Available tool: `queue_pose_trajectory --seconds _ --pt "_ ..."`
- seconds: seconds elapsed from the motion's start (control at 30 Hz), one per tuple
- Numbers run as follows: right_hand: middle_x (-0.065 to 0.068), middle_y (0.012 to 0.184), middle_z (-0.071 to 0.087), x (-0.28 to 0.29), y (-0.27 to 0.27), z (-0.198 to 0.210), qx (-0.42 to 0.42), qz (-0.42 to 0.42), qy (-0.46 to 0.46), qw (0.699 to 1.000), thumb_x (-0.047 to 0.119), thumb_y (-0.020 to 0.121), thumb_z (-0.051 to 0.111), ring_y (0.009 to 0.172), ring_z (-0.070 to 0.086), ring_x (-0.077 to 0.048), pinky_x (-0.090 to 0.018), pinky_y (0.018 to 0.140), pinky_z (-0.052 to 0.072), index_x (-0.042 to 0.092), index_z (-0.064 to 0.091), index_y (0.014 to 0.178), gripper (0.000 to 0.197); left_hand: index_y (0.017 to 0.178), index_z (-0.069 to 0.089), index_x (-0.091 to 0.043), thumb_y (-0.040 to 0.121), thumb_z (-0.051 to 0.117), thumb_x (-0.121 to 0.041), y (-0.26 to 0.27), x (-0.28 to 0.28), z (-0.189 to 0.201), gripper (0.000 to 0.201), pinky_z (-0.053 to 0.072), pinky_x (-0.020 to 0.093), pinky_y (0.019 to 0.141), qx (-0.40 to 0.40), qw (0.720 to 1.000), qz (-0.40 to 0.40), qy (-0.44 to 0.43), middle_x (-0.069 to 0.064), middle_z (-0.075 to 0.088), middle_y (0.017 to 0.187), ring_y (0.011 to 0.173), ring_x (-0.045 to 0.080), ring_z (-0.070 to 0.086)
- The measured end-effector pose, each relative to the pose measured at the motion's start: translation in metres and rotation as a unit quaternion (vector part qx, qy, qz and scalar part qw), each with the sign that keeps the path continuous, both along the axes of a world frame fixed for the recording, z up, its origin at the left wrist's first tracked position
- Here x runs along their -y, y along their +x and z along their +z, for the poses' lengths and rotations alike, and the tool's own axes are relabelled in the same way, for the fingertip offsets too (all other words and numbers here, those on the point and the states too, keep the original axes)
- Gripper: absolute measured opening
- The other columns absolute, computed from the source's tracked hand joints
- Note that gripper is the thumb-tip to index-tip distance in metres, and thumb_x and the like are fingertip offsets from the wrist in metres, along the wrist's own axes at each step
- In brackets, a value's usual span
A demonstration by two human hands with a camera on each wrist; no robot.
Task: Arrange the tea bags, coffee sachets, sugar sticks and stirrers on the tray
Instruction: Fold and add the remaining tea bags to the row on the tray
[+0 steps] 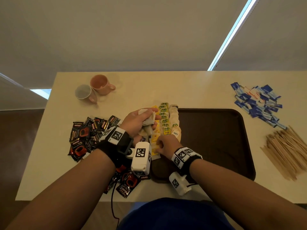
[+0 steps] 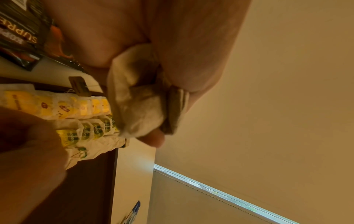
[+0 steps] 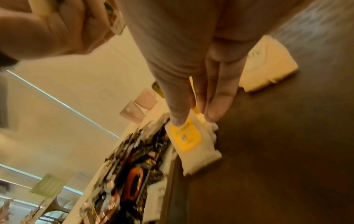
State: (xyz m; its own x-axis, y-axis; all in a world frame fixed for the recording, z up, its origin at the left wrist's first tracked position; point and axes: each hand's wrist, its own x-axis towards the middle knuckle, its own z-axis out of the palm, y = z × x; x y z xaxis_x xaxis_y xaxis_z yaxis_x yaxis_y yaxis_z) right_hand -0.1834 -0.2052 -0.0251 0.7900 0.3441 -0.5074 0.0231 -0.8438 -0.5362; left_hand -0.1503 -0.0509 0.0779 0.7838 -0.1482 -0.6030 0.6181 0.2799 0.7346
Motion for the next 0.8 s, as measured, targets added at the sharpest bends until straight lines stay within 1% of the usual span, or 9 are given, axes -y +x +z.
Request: queue_pose_trajectory --seconds 0.1,0.2,0.3,0.4,0.5,0.57,0.63,0.73,0.8 --pt "0.001 0.089 0.068 0.013 0.013 0.027 0.064 -0.066 0.054 0.994 0.031 0.088 0.072 0.08 0.06 -0.011 -0.03 0.078 0.054 0.013 0.071 0.1 0.022 0.114 0.062 0.001 0.105 0.045 -0.015 0.001 0.002 0.002 0.024 0.053 0.024 0.053 -0.015 1.0 0.016 -0.021 0.016 0.065 0.091 0.057 0.016 0.059" --pt "0.005 0.087 0.068 0.025 0.028 0.073 0.198 -0.132 0.138 0.961 0.027 0.09 0.068 0.076 0.061 -0.008 -0.025 0.072 0.053 0.017 0.072 0.097 0.013 0.114 0.06 0.0 0.105 0.041 -0.015 0.003 0.005 0.008 0.025 0.054 0.026 0.053 -0.043 0.997 0.041 -0.055 0.016 0.063 0.091 0.056 0.017 0.06" --pt "0.004 0.091 0.063 0.028 0.035 0.114 0.304 -0.072 0.219 0.924 0.027 0.086 0.072 0.074 0.054 -0.003 -0.011 0.068 0.041 0.017 0.072 0.098 0.015 0.115 0.062 -0.001 0.104 0.043 -0.022 0.007 0.004 0.009 0.03 0.056 0.028 0.059 -0.074 0.994 0.061 -0.052 0.016 0.067 0.093 0.066 0.023 0.063" --pt "0.001 0.106 0.058 0.022 0.036 0.129 0.248 0.025 0.187 0.95 0.039 0.081 0.075 0.092 0.053 -0.011 -0.022 0.081 0.044 0.02 0.07 0.114 0.039 0.106 0.068 -0.004 0.101 0.049 -0.035 0.008 0.008 0.01 0.037 0.055 0.028 0.06 -0.099 0.992 0.051 -0.057 0.016 0.068 0.091 0.075 0.029 0.065" --pt "0.0 0.107 0.056 0.016 0.04 0.13 0.214 0.04 0.126 0.968 0.036 0.082 0.075 0.093 0.05 -0.012 -0.025 0.08 0.039 0.02 0.072 0.113 0.035 0.104 0.064 -0.007 0.105 0.036 -0.043 0.008 0.02 0.018 0.046 0.05 0.031 0.062 -0.1 0.985 0.051 -0.131 0.016 0.06 0.087 0.072 0.027 0.059" --pt "-0.003 0.097 0.062 0.016 0.043 0.132 0.228 -0.002 0.14 0.964 0.03 0.086 0.073 0.082 0.05 -0.01 -0.024 0.073 0.036 0.017 0.075 0.104 0.022 0.106 0.064 -0.003 0.106 0.028 -0.042 0.008 0.027 0.023 0.052 0.049 0.036 0.074 -0.091 0.982 0.056 -0.154 0.018 0.064 0.092 0.08 0.028 0.063" --pt "0.001 0.088 0.069 0.02 0.045 0.134 0.21 -0.08 0.167 0.96 0.031 0.09 0.069 0.074 0.058 -0.01 -0.026 0.068 0.043 0.018 0.076 0.098 0.017 0.113 0.062 0.004 0.1 0.03 -0.031 0.008 0.03 0.025 0.049 0.052 0.037 0.076 -0.071 0.981 0.068 -0.168 0.023 0.067 0.1 0.082 0.03 0.067" --pt "0.003 0.078 0.072 0.026 0.051 0.128 0.156 -0.2 0.205 0.945 0.027 0.089 0.067 0.068 0.068 -0.012 -0.034 0.07 0.058 0.021 0.072 0.092 0.008 0.116 0.06 0.005 0.082 0.036 -0.018 0.008 0.034 0.026 0.048 0.049 0.033 0.066 -0.056 0.984 0.063 -0.155 0.023 0.066 0.094 0.07 0.031 0.06" --pt "-0.004 0.075 0.072 0.029 0.055 0.126 0.121 -0.247 0.23 0.934 0.017 0.085 0.065 0.063 0.069 -0.02 -0.046 0.07 0.06 0.02 0.068 0.091 0.007 0.107 0.061 0.005 0.087 0.034 -0.011 0.01 0.033 0.023 0.037 0.049 0.029 0.058 -0.053 0.991 0.04 -0.12 0.019 0.063 0.079 0.06 0.026 0.054"
